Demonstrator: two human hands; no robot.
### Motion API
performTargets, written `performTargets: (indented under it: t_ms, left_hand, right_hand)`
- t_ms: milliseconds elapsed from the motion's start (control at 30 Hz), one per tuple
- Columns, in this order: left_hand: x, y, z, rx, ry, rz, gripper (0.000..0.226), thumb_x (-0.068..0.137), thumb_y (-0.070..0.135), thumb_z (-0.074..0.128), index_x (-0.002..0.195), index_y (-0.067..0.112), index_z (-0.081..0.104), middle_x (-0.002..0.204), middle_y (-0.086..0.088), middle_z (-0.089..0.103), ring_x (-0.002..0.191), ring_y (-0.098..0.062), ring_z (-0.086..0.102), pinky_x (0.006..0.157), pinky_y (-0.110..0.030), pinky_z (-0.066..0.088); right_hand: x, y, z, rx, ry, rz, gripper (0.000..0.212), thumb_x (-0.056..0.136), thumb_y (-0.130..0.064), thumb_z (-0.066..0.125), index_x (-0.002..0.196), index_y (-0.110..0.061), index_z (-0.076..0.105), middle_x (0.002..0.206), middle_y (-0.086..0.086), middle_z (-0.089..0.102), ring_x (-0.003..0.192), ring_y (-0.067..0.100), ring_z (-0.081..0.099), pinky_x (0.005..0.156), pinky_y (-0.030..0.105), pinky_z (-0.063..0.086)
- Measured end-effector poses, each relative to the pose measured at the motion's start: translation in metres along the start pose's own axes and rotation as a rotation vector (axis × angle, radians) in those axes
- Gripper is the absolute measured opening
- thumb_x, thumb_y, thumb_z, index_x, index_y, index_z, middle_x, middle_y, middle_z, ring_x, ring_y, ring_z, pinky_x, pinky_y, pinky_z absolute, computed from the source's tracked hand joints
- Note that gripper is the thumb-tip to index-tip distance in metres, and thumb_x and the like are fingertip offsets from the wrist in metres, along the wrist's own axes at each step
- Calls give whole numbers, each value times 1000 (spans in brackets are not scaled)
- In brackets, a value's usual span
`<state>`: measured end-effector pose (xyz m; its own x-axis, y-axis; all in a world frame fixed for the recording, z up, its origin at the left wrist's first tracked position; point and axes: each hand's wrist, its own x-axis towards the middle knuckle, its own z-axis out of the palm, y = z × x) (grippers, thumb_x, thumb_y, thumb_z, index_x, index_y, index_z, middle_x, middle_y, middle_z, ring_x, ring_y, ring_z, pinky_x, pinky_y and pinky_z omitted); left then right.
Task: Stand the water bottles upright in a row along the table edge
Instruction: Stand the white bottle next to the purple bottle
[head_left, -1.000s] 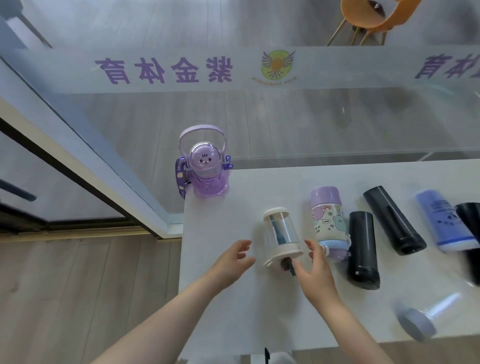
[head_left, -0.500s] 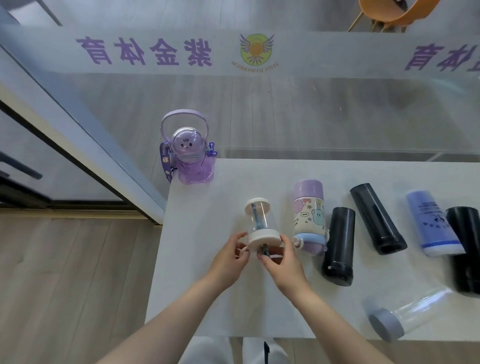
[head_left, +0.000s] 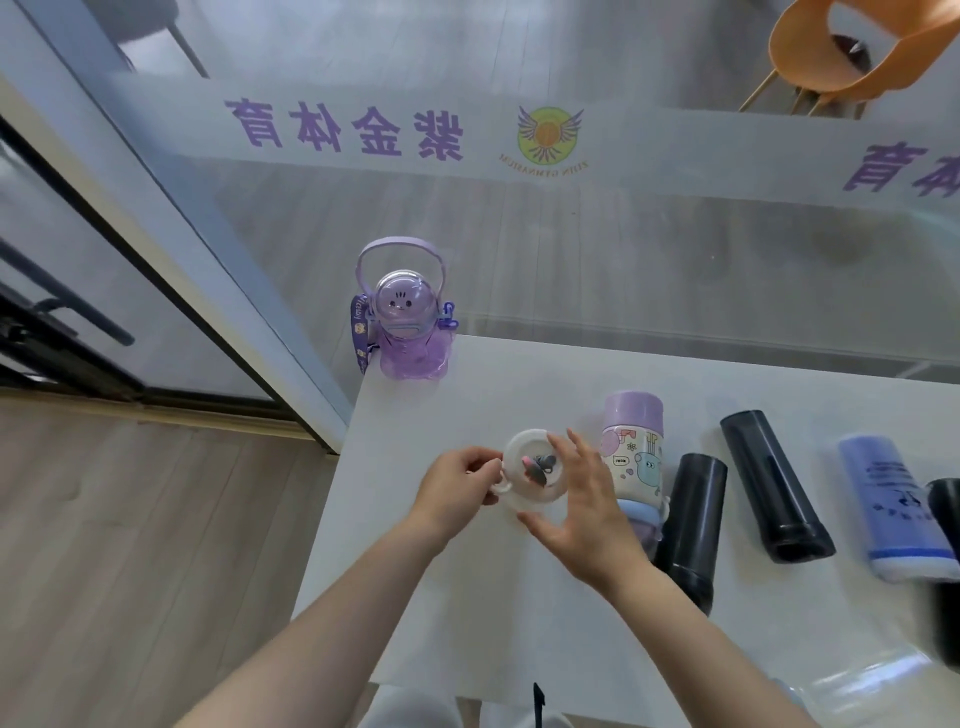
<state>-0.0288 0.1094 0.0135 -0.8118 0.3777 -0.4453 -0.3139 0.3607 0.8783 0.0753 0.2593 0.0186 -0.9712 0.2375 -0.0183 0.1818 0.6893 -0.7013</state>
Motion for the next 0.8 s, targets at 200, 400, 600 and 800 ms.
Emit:
performTargets:
  t_ms: [200,400,600,800]
  left_hand:
    - [15,8,-8,-25,-8,5,22,96,25,53,87,28,73,77,10,68,70,-7,61,71,-24,55]
    - [25,-32,-32,487,20,14,33,97,27,50,129,22,59,136,0,56,127,-16,48,109,-30,32]
    - [26,-71,-41,1084,-118,-170,85,83,57,60,151,41,11,163,5,-8,150,-26,-4,117,-51,18]
    - [26,-81,-35,1178,-163,-193,111,74,61,67,152,38,-9,160,0,-25,149,-32,-16,116,-61,12]
  right_hand:
    - [33,5,11,4,23,23,86,76,-29,77,147,-19,28,147,5,34,132,21,39,103,34,41]
    - [51,7,21,-116,77,11,88,73,-35,79,144,-11,33,140,9,37,120,28,47,83,36,50]
    - [114,-1,21,-124,44,56,86,73,-35,78,142,-10,33,138,9,33,122,30,44,84,41,51]
    - [177,-4,24,-145,59,104,87,74,-37,77,144,-11,30,140,9,31,125,29,39,84,41,49]
